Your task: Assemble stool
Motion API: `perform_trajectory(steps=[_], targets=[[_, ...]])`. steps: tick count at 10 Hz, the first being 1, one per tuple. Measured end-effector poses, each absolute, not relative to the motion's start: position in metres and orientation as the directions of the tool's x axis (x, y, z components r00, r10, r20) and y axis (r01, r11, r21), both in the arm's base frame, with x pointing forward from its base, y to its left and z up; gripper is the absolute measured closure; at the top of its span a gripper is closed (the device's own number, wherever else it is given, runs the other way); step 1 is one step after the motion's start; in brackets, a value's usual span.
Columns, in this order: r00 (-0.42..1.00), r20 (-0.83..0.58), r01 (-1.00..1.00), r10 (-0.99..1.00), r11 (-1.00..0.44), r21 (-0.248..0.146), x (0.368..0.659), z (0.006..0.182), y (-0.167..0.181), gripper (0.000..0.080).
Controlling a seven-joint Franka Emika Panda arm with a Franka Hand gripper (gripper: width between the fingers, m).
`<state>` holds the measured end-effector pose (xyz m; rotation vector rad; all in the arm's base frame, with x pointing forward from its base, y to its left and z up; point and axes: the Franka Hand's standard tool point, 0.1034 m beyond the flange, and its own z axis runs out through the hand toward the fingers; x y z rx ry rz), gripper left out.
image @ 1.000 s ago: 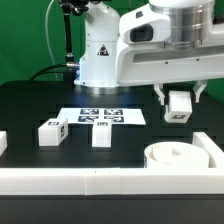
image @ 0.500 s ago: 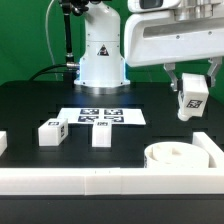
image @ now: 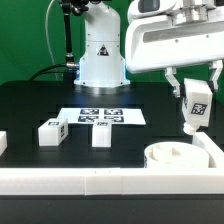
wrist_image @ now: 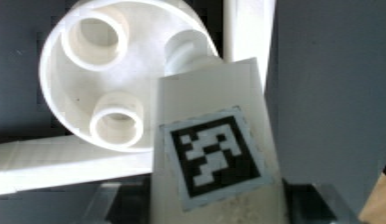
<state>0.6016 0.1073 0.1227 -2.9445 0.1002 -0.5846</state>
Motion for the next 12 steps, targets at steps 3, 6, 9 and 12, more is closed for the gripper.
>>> perform_trajectory(steps=[3,6,9,12], targets=[[0.91,0.409,-0.015,-0.07,-0.99,-0.137,0.603,0.122,0.102,0.0472],[0.906,0.42,-0.002,-0.058,-0.991,-0.132,0.605,0.123,0.103,0.0472],[0.904,0.426,0.015,-0.041,-0.992,-0.127,0.605,0.119,0.105,0.0472],[0.885,0.465,0.057,-0.001,-0.992,-0.111,0.623,0.116,0.107,0.0472]])
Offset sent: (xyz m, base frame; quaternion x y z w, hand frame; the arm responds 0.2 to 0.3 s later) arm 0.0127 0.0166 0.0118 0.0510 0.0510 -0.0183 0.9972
